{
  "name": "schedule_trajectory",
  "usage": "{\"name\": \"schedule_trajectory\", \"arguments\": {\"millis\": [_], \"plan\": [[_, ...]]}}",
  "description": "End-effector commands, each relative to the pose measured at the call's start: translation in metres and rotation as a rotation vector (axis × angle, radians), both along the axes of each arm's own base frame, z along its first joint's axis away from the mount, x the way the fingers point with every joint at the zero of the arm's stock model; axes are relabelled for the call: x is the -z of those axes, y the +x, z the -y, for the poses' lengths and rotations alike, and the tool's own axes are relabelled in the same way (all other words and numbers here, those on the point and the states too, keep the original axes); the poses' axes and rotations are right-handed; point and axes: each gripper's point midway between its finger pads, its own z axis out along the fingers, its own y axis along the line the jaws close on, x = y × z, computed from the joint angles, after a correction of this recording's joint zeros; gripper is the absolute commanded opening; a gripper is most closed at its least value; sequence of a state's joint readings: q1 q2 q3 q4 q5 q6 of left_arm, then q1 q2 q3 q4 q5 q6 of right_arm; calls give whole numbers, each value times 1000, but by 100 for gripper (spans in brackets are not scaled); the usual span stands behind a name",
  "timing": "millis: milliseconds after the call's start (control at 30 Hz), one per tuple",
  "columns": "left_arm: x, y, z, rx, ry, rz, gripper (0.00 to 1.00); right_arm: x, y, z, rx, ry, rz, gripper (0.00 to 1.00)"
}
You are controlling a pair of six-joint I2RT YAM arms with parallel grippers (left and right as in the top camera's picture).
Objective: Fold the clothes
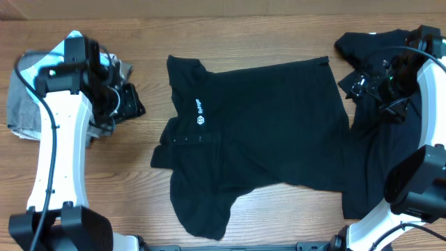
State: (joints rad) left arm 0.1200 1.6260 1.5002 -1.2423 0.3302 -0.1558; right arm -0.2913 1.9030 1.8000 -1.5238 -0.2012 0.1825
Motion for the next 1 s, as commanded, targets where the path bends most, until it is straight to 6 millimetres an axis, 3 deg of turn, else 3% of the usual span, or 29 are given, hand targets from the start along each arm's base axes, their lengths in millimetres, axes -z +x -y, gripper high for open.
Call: {"name": "schedule_trajectory", "arguments": {"millis": [0,200,367,500,600,833,967], "plan": [[26,-2,22,69,-125,1,34,-2,1,1,-2,-11,13,100],[77,2,23,114,-99,-21,35,-2,4,2,-2,-14,25,100],[109,-18,18,48,-121,-189,36,-3,13,5,-2,-25,61,100],[135,-37,16,26,-147,-306,48,-3,20,7,-2,-33,89,100],[153,-48,13,10,-163,-380,50,-4,25,8,-2,-40,109,100],[168,-53,0,-12,-213,-415,53,-4,27,9,-2,-43,120,100],[163,-51,7,11,-282,-396,53,-4,30,10,-1,-46,132,100]]}}
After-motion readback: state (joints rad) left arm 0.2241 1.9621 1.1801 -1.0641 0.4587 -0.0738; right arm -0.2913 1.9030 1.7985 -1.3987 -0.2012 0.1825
